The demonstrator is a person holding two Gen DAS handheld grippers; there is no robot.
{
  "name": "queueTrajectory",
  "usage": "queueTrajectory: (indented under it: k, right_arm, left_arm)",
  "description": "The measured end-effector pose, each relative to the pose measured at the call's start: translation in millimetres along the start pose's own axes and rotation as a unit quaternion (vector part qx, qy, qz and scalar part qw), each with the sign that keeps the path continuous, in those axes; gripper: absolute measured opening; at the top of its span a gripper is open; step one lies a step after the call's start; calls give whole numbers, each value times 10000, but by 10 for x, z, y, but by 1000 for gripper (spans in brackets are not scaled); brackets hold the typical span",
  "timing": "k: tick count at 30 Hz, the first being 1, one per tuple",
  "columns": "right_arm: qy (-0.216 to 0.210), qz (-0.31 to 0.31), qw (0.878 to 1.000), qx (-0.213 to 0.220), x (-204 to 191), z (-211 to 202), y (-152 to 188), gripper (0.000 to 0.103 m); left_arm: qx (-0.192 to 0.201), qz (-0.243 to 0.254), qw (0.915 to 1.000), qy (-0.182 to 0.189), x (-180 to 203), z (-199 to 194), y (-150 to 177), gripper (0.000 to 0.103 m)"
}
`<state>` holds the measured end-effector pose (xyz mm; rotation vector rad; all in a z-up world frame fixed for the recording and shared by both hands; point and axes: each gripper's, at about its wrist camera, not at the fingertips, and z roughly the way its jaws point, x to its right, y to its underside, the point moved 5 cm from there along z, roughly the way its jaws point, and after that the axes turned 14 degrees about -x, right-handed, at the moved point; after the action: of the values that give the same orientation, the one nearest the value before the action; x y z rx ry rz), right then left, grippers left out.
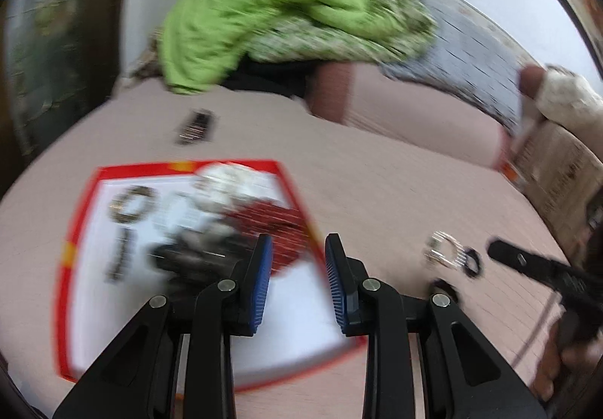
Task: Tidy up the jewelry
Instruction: 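Grasp the black hair tie with the left tool while the right tool grasps the black beaded bracelet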
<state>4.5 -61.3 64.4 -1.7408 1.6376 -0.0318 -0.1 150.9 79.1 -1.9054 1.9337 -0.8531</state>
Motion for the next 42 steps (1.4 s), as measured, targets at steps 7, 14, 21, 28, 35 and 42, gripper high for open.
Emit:
queueTrajectory:
  k: [7,14,21,28,35,42]
  right_arm:
    - [405,1031,9935,267,997,-308,37,42]
    - [275,1736,9839,333,1406,-390,15,42]
    - [217,2045,9783,273,1623,-394,-7,42]
    - [495,1883,9807,-171,1674,-174,-56,42]
    - [1158,1227,9831,-713,1569,176,-96,41]
    - [2101,705,9709,-910,1597,324,-125,9]
  left_arm:
    - [-936,752,9897,786,1040,538,249,28]
    - [-1601,914,9804,692,1371,1137,346,27]
    - [-1641,1379,9761,369,1559,1381,410,27]
    - [-1396,1470,9782,452,1519,1302,447,9]
    - [-1082,1462,9815,592,1482,1093,366,9]
    - [-828,1413,9851,530,1397,918,278,9]
